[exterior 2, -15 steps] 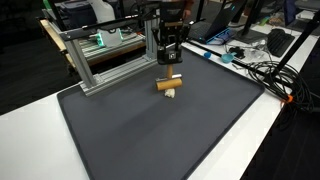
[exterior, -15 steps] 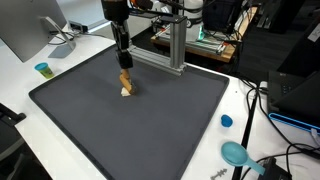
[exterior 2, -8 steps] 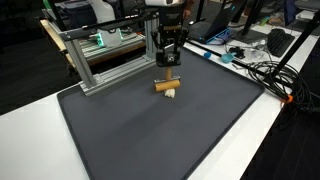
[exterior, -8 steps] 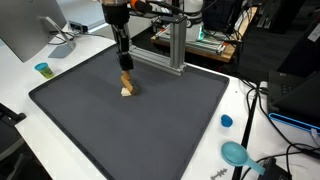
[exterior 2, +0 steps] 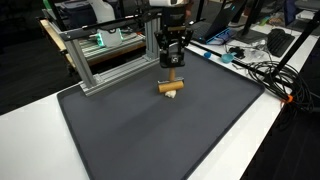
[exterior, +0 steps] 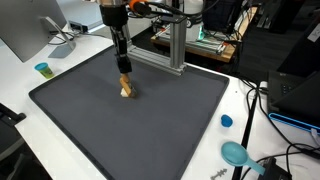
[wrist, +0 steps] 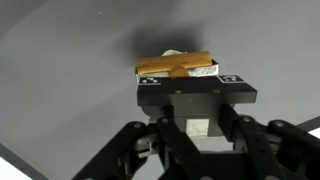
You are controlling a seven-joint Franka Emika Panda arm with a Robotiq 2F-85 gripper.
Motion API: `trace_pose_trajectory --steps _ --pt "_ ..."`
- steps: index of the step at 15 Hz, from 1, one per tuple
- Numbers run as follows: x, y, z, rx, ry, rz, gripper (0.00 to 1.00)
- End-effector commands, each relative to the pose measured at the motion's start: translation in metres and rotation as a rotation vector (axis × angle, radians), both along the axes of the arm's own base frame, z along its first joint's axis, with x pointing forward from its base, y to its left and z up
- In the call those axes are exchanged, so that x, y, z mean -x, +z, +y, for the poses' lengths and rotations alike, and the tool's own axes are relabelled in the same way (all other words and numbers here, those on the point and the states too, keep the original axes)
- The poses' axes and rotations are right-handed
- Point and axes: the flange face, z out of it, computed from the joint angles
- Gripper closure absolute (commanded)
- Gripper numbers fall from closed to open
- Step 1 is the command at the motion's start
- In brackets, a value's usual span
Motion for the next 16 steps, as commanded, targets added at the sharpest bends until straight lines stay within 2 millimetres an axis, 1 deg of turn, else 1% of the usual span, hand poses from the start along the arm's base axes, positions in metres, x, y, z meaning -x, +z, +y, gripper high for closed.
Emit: trace_pose_trajectory --steps 1,5,11,16 --pt "-0.019 -0.013 0.002 0.014 -0.041 -0.008 0.79" --pt "-0.030 -0.010 -0.002 0.005 -0.088 -0.026 0.79" --pt "-0.042 -0.017 -0.007 0.013 -0.141 -0.025 0.79" --pt "-0.053 -0.012 -0.014 0.011 -0.186 -0.048 0.79"
